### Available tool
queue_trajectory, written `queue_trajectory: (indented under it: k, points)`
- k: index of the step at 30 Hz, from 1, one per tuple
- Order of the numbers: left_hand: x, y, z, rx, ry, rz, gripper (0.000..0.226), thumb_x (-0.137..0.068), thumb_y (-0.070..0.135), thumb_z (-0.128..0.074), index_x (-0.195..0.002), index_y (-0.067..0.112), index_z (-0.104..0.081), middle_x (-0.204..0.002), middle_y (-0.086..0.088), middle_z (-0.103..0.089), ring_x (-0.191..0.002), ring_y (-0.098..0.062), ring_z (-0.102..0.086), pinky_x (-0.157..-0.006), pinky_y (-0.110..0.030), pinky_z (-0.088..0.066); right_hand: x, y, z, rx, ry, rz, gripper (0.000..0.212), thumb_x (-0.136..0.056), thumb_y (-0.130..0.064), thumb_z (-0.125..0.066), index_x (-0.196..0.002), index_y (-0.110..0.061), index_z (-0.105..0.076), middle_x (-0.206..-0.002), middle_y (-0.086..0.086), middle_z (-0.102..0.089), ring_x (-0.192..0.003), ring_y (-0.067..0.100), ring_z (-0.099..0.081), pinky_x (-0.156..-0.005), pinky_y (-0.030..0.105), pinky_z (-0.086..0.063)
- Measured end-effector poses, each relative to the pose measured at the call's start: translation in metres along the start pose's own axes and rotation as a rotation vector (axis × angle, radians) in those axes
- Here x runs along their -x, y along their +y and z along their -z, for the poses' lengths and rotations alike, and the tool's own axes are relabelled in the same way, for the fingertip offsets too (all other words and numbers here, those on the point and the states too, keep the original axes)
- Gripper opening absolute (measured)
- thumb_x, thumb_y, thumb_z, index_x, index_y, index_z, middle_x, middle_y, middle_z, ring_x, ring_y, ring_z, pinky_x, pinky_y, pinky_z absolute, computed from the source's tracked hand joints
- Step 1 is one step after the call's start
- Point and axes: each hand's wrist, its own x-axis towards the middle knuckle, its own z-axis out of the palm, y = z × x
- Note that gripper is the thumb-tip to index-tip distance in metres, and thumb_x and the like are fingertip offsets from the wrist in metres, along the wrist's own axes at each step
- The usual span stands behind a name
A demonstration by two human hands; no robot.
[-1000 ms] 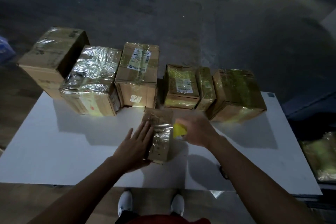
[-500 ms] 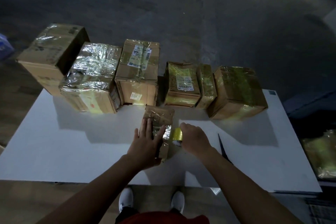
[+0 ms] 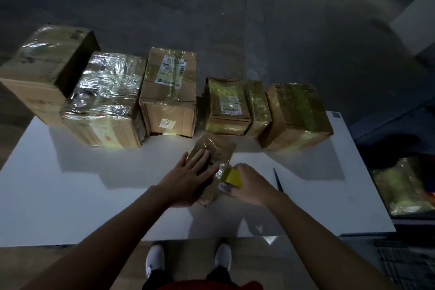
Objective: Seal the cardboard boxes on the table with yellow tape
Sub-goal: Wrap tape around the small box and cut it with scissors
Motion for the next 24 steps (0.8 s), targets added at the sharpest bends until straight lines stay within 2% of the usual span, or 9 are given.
queue_trajectory:
  k: [2, 4, 7, 9, 13, 16, 20, 22, 24]
  points:
    - [-0.009, -0.001, 0.007, -0.03, 0.025, -0.033, 0.101, -0.084, 0.041, -0.066, -0.152, 0.031, 0.007, -0.161, -0.005, 0.007, -0.143, -0.029, 0.017, -0.114, -0.056, 0.008, 0.004, 0.005, 0.001, -0.037, 0.021, -0.036, 0.053, -0.077, -0.065, -0.06, -0.106, -0.023, -0.046, -0.102, -0.001, -0.05, -0.091, 0.016, -0.053, -0.078, 0.039, -0.049]
    - [-0.013, 0.006, 0.016, -0.043, -0.008, -0.003, 0.099, -0.085, 0.035, -0.067, -0.153, 0.028, 0.004, -0.163, -0.002, 0.005, -0.145, -0.028, 0.015, -0.115, -0.056, 0.009, 0.006, 0.008, 0.002, -0.072, -0.01, -0.055, 0.05, -0.08, -0.059, -0.061, -0.11, -0.022, -0.045, -0.104, 0.0, -0.05, -0.091, 0.018, -0.054, -0.077, 0.039, -0.05]
    - [-0.02, 0.029, 0.029, 0.012, -0.151, 0.121, 0.103, -0.085, 0.055, -0.06, -0.153, 0.02, 0.009, -0.16, -0.006, 0.014, -0.148, -0.031, 0.012, -0.118, -0.059, 0.001, 0.009, 0.01, 0.003, -0.159, -0.016, -0.041, 0.05, -0.076, -0.055, -0.064, -0.112, -0.024, -0.046, -0.104, -0.003, -0.053, -0.092, 0.018, -0.056, -0.076, 0.038, -0.049]
    - [-0.025, 0.045, 0.034, 0.108, -0.136, 0.226, 0.095, -0.088, 0.061, -0.05, -0.154, 0.017, 0.001, -0.161, -0.006, 0.009, -0.148, -0.031, 0.008, -0.119, -0.056, -0.002, 0.011, 0.01, 0.005, -0.227, -0.01, -0.015, 0.054, -0.075, -0.053, -0.067, -0.117, -0.026, -0.046, -0.104, -0.008, -0.053, -0.092, 0.014, -0.057, -0.074, 0.032, -0.046]
    - [-0.026, 0.057, 0.021, 0.216, 0.084, 0.312, 0.062, -0.098, 0.03, -0.05, -0.151, 0.02, -0.02, -0.162, -0.005, -0.011, -0.149, -0.028, 0.0, -0.12, -0.048, -0.002, 0.013, 0.019, 0.012, -0.324, -0.08, 0.045, 0.054, -0.086, -0.05, -0.062, -0.133, -0.033, -0.043, -0.111, -0.01, -0.058, -0.098, 0.009, -0.057, -0.079, 0.026, -0.045]
    - [-0.023, 0.055, 0.013, 0.277, 0.099, 0.274, 0.056, -0.098, 0.018, -0.05, -0.149, 0.018, -0.028, -0.161, -0.006, -0.014, -0.149, -0.027, -0.001, -0.119, -0.043, 0.001, 0.014, 0.026, 0.016, -0.356, -0.145, 0.061, 0.048, -0.09, -0.047, -0.059, -0.134, -0.033, -0.045, -0.113, -0.01, -0.06, -0.1, 0.009, -0.058, -0.081, 0.025, -0.047]
    - [-0.02, 0.045, 0.016, 0.352, 0.111, 0.24, 0.052, -0.096, 0.016, -0.053, -0.145, 0.022, -0.037, -0.159, 0.004, -0.018, -0.149, -0.019, -0.005, -0.122, -0.045, -0.01, 0.011, 0.03, 0.011, -0.327, -0.171, 0.099, 0.054, -0.092, -0.047, -0.056, -0.138, -0.022, -0.047, -0.125, -0.001, -0.058, -0.109, 0.014, -0.057, -0.085, 0.026, -0.045]
    - [-0.019, 0.043, 0.018, 0.293, 0.13, 0.252, 0.052, -0.093, 0.011, -0.057, -0.14, 0.023, -0.041, -0.158, 0.002, -0.024, -0.148, -0.02, -0.013, -0.119, -0.048, -0.019, 0.01, 0.034, 0.011, -0.314, -0.145, 0.106, 0.05, -0.095, -0.043, -0.054, -0.137, -0.016, -0.048, -0.124, 0.004, -0.059, -0.104, 0.013, -0.057, -0.08, 0.022, -0.042]
    - [-0.021, 0.049, 0.021, 0.241, 0.136, 0.282, 0.054, -0.089, 0.009, -0.059, -0.139, 0.022, -0.044, -0.157, -0.001, -0.029, -0.147, -0.027, -0.018, -0.117, -0.052, -0.021, 0.012, 0.04, 0.013, -0.32, -0.093, 0.104, 0.041, -0.097, -0.037, -0.053, -0.13, -0.013, -0.055, -0.118, 0.005, -0.063, -0.102, 0.016, -0.06, -0.075, 0.021, -0.042]
